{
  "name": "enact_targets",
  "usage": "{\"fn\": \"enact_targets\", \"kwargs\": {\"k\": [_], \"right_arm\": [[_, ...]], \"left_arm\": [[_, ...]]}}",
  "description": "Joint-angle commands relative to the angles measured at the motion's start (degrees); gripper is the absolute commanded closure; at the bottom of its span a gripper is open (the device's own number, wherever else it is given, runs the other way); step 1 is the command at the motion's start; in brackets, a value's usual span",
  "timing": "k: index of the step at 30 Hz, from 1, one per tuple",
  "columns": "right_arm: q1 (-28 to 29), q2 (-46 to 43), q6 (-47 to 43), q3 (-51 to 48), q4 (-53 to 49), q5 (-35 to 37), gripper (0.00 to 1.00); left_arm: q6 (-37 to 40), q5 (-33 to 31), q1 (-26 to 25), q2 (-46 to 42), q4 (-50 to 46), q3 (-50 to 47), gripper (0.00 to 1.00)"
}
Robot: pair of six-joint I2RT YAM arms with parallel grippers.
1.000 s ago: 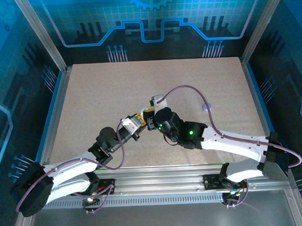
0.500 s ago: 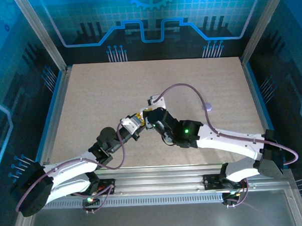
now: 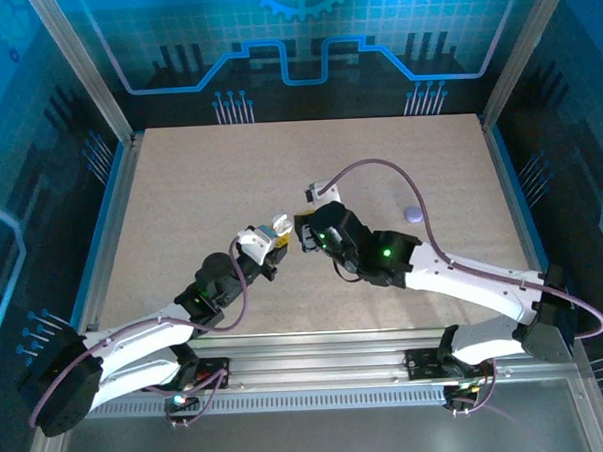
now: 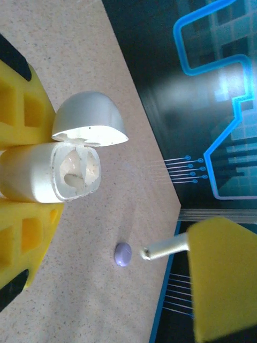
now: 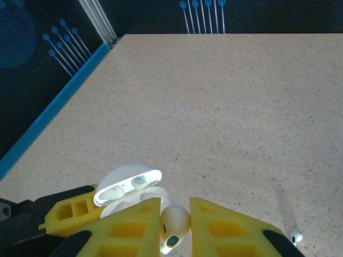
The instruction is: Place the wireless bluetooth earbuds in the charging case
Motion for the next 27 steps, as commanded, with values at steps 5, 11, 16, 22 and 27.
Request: {"fn": "enact_targets", "kwargs": {"k": [5, 11, 16, 22, 27], "right_arm": [[-7.8, -0.1, 3.5, -2.1, -9.7, -10.3, 0.82], [-16.0, 1.8, 1.4, -5.4, -15.2, -19.0, 0.82], [-21.7, 5.2, 0.6, -8.5, -17.9, -23.0, 0.82], [-27.1, 9.9, 0.5, -10.3, -19.4, -26.6, 0.81], [-29.5, 13.4, -0.1, -9.2, -23.3, -28.5, 0.80]], "left_arm": [[-5.3, -4.6, -0.1, -1.6, -6.3, 1.4, 0.89], [-6.7, -4.5, -0.1, -2.9, -8.5, 0.8, 0.89], [-7.4, -4.4, -0.1, -3.0, -10.2, 1.0, 0.89], [-7.6, -4.1, -0.1, -1.9, -10.9, 2.0, 0.89], [-7.4, -4.0, -0.1, -1.0, -11.2, 3.0, 0.89]]}}
